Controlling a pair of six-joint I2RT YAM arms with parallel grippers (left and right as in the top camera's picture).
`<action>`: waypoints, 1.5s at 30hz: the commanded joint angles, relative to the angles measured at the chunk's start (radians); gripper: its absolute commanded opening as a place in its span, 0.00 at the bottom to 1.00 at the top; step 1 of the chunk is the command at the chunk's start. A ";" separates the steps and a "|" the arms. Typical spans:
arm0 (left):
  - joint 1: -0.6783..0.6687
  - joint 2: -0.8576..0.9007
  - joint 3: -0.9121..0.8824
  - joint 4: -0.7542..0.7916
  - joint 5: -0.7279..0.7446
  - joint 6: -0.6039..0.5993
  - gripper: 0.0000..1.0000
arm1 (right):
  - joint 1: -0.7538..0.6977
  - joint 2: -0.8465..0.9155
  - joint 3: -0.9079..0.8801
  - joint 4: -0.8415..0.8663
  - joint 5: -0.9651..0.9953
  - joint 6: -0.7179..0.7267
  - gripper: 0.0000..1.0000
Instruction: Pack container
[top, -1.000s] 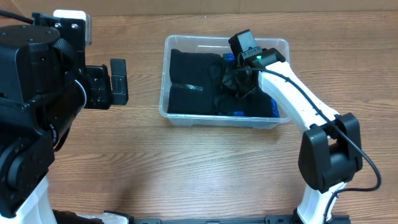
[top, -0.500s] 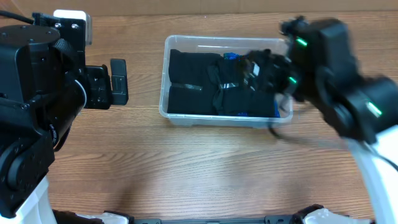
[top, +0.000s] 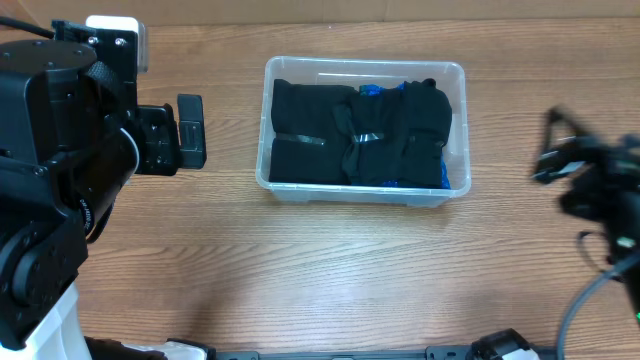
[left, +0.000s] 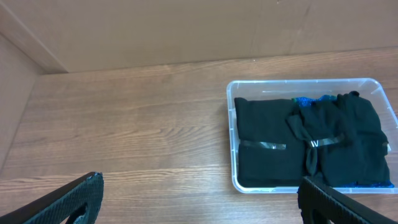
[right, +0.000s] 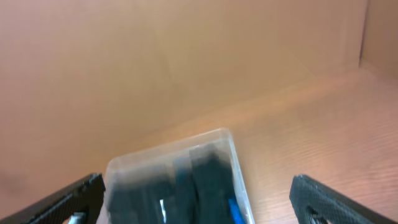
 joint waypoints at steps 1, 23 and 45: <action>0.006 -0.001 -0.003 0.002 -0.011 0.019 1.00 | -0.135 -0.114 -0.180 0.148 -0.002 -0.085 1.00; 0.006 -0.001 -0.003 0.002 -0.011 0.019 1.00 | -0.347 -0.889 -1.439 0.545 -0.288 -0.144 1.00; 0.006 -0.001 -0.003 0.002 -0.011 0.019 1.00 | -0.346 -0.953 -1.649 0.604 -0.288 -0.140 1.00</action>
